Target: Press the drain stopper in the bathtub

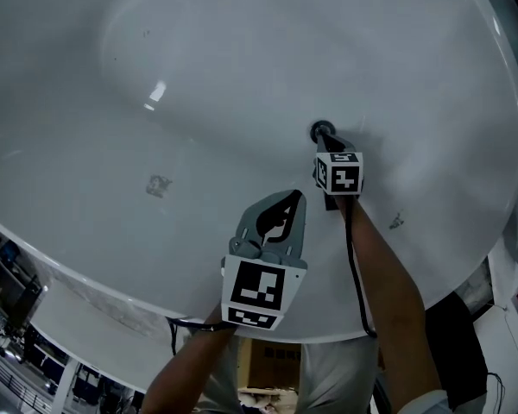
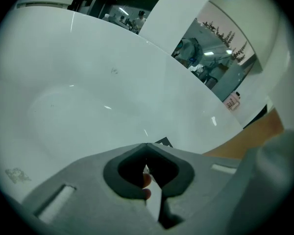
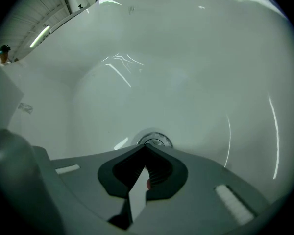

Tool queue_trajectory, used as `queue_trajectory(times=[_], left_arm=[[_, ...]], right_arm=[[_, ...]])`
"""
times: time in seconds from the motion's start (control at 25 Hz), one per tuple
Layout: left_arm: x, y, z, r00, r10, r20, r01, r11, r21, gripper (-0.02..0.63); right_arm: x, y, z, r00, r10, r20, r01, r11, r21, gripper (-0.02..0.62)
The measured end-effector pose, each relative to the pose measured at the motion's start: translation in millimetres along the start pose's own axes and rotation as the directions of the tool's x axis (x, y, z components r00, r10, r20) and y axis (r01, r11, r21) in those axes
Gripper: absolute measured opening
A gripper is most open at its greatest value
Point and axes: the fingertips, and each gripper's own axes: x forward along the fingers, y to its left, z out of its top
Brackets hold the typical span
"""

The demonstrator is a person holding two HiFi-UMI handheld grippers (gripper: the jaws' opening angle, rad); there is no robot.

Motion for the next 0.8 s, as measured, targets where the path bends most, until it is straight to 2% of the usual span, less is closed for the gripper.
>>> queue_trajectory(times=[0.32, 0.6, 0.8], left_arm=[[3.1, 0.2, -7.3, 1.000, 0.004, -0.006, -0.004, 1.000, 0.009, 0.000], [3.2, -4.7, -4.6, 1.000, -0.001, -0.003, 0.001, 1.000, 0.025, 0.000], [-6.9, -0.3, -4.3, 1.000, 0.003, -0.007, -0.002, 1.000, 0.020, 0.000]], right_arm=[[23.5, -6.9, -11.5, 0.999, -0.019, -0.042, 0.020, 1.000, 0.022, 0.003], [24.7, -12.2, -12.1, 0.995, -0.029, -0.098, 0.036, 0.997, 0.071, 0.005], [10.9, -4.2, -8.1, 0.995, -0.031, -0.092, 0.039, 0.996, 0.084, 0.003]])
